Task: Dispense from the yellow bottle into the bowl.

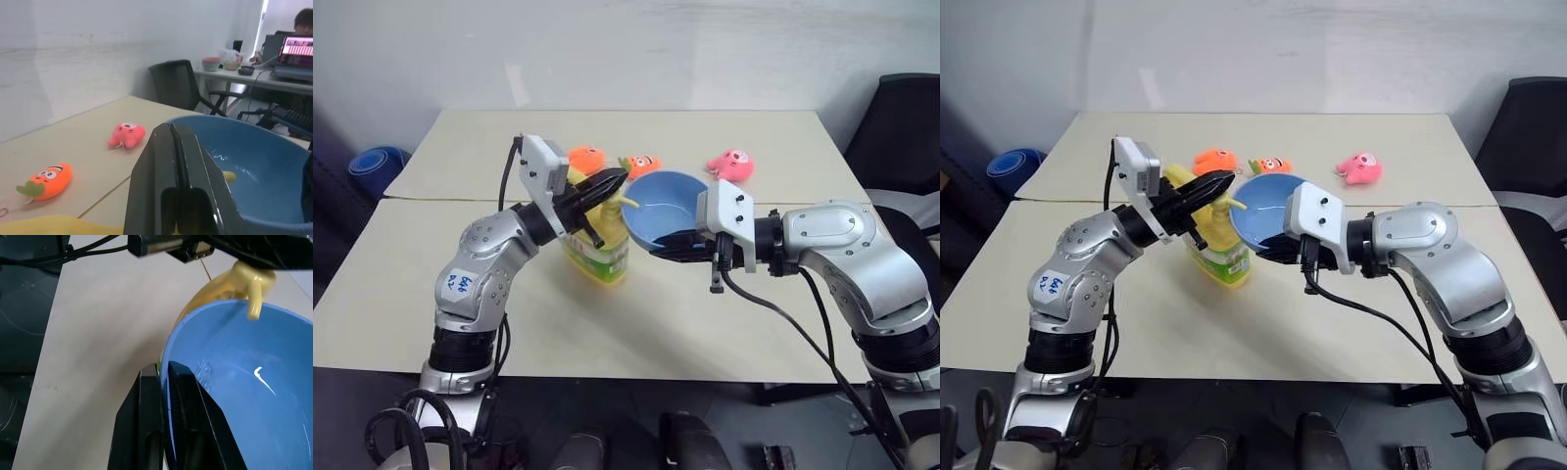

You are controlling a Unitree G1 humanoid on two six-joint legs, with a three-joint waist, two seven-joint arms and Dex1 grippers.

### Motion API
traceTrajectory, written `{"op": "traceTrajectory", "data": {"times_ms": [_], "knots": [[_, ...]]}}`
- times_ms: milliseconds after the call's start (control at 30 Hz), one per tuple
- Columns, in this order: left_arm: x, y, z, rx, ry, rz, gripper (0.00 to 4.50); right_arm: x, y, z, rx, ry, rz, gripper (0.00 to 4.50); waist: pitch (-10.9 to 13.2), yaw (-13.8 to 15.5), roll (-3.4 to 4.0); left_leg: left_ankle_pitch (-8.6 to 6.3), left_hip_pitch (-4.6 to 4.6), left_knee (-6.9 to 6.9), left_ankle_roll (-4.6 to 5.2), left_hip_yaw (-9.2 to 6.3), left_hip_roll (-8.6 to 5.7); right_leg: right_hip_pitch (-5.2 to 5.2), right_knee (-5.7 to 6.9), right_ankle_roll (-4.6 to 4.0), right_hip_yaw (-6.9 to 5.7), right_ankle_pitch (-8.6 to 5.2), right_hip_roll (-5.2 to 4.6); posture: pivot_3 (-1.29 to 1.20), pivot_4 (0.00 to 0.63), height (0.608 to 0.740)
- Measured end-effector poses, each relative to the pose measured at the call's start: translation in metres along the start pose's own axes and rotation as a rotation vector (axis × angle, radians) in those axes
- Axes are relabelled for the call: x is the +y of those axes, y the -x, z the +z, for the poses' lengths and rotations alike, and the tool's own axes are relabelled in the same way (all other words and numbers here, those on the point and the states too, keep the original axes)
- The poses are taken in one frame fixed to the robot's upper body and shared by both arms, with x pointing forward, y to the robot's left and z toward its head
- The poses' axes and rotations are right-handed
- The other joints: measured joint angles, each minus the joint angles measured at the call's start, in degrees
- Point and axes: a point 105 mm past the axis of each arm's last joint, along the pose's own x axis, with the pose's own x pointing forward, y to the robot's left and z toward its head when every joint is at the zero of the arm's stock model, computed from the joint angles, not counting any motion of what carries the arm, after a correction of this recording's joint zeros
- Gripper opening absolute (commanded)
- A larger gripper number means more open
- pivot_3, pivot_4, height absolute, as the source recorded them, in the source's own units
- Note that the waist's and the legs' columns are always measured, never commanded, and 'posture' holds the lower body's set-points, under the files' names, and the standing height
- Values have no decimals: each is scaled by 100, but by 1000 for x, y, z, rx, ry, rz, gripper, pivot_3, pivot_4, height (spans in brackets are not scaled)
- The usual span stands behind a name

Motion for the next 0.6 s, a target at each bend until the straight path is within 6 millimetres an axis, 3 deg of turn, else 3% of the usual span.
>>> {"op": "traceTrajectory", "data": {"times_ms": [167, 233, 367, 433, 567, 600], "knots": [[13, 26, 29, -92, 17, -18, 26, -12, 22, -41, 70, -56, -80, 0, 20, -10, -22, 0, -88, 15, 0, 3, -2, -94, 10, 0, -1, 0, -1, 0, 150, 740], [16, 45, 32, -60, -22, -31, 26, -14, 33, -67, 96, -86, -108, 0, 19, -25, -21, 0, -93, 9, 0, 4, -1, -101, 14, 0, -2, 0, 0, 0, 150, 740], [16, 81, 7, 50, -1, -13, 26, -8, 50, -127, 176, -173, -154, 0, 30, -26, -16, 0, -95, 14, 1, 4, -6, -99, 2, 0, 2, 0, -1, 0, 150, 740], [9, 100, -11, 129, -10, -21, 26, -4, 57, -147, 186, -176, -167, 0, 37, -30, -5, 0, -91, 15, 1, 7, -6, -97, 7, 0, 5, 0, -1, 0, 150, 740], [-1, 147, -50, 273, -9, 38, 0, 9, 74, -178, 185, -230, -182, 1261, 55, -25, 22, 0, -88, 14, 1, 7, -1, -94, 8, -1, 4, 0, 0, 0, 150, 740], [-3, 153, -56, 291, -24, 50, 192, 13, 75, -181, 177, -238, -180, 1582, 57, -18, 24, 0, -89, 16, 1, 7, -1, -94, 8, -1, 4, 1, 0, 0, 150, 740]]}}
